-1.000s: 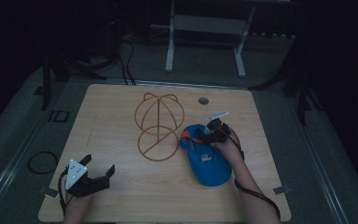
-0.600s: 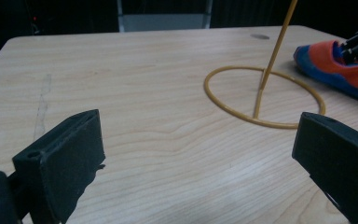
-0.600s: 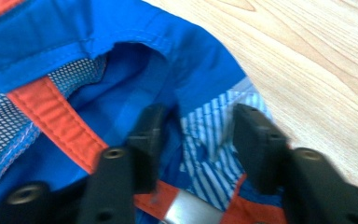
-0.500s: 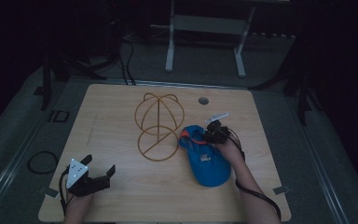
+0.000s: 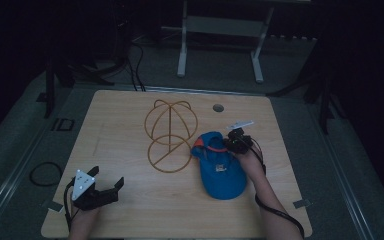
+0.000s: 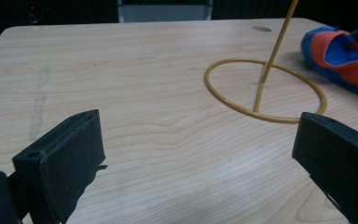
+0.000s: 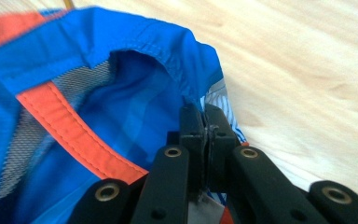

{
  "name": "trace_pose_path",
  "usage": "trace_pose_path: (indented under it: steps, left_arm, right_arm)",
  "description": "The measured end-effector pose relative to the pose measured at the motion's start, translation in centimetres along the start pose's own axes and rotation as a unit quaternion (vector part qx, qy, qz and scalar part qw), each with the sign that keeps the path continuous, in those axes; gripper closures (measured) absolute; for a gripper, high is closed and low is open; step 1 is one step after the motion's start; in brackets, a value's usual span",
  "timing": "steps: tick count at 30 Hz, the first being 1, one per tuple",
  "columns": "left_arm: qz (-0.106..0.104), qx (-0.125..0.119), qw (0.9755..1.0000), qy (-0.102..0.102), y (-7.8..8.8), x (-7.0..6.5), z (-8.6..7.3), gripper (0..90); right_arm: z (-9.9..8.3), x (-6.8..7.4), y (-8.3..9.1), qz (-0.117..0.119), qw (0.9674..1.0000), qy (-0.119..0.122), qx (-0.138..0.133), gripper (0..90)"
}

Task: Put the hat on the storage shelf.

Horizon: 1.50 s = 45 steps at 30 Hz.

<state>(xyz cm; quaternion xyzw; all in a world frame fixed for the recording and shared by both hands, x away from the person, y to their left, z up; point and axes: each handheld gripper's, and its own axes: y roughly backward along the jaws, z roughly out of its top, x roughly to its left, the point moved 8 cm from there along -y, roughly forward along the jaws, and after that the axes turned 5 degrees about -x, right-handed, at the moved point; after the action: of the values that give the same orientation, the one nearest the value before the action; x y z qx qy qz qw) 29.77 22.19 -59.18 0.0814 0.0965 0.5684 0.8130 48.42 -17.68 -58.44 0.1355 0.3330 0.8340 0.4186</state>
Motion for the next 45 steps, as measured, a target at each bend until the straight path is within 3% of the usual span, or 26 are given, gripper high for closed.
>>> trace_pose_path:
  steps: [5,17,23,33,36,40,45]
  left_arm:
    - [0.007,0.014,0.9999,-0.006,-0.1,0.0,-0.2,2.5]
    - [-0.024,0.028,0.9986,-0.039,-0.3,-1.6,-0.1,2.9]
    - [-0.047,0.024,0.9984,-0.021,-0.3,-2.5,0.6,4.0]
    - [-0.085,0.017,0.9959,-0.027,-0.1,-4.8,3.3,4.1]
    - [-0.102,0.011,0.9945,-0.019,0.0,-5.8,4.7,4.1]
    - [-0.111,0.01,0.9934,-0.027,-0.2,-7.0,6.8,4.0]
    - [-0.127,-0.008,0.9912,-0.036,-0.4,-8.0,10.2,4.1]
  right_arm:
    - [0.8,-1.2,2.7,-0.013,0.9993,-0.013,-0.032,88.4]
    - [2.8,-1.6,8.2,-0.025,0.9946,-0.029,-0.097,88.4]
    - [4.3,-1.3,11.1,-0.028,0.9906,-0.025,-0.131,88.4]
    - [6.5,-0.9,15.0,-0.033,0.9836,-0.015,-0.177,88.4]
    - [6.7,-0.9,15.7,-0.038,0.9823,-0.012,-0.183,88.4]
    - [7.2,-1.0,16.6,-0.045,0.9801,-0.012,-0.193,88.4]
    - [7.9,-0.8,17.7,-0.044,0.978,-0.005,-0.204,88.4]
